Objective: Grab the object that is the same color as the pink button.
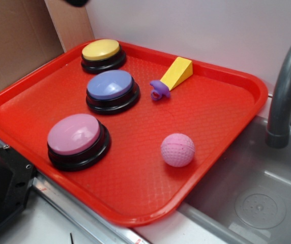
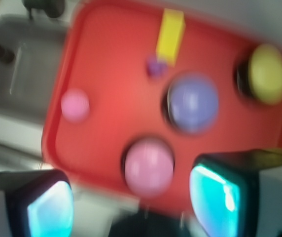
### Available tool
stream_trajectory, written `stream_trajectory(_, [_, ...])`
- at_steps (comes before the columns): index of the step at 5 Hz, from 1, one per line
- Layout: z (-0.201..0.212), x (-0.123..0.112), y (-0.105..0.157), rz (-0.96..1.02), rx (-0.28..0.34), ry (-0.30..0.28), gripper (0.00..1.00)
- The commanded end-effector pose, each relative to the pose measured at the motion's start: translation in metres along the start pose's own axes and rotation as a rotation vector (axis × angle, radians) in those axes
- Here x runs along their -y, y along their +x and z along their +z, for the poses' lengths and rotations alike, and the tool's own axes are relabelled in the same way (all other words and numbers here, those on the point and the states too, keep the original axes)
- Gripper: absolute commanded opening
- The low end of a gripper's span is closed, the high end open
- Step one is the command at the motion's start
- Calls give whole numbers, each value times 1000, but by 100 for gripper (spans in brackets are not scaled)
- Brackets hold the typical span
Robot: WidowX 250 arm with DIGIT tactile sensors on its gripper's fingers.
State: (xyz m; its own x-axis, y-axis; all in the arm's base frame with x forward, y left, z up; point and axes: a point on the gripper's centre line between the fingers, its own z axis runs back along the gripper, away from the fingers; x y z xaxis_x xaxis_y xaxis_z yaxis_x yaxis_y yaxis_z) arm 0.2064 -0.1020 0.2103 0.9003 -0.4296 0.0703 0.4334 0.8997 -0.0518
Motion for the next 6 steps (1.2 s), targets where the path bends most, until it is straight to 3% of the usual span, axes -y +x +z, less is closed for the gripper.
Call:
stream_trajectory(1, [-30,48,7,-525,49,144,100])
stream_trajectory(2, [-52,62,-7,-760,63,11,100])
stream_trajectory(6, [-52,62,-7,-760,63,11,100])
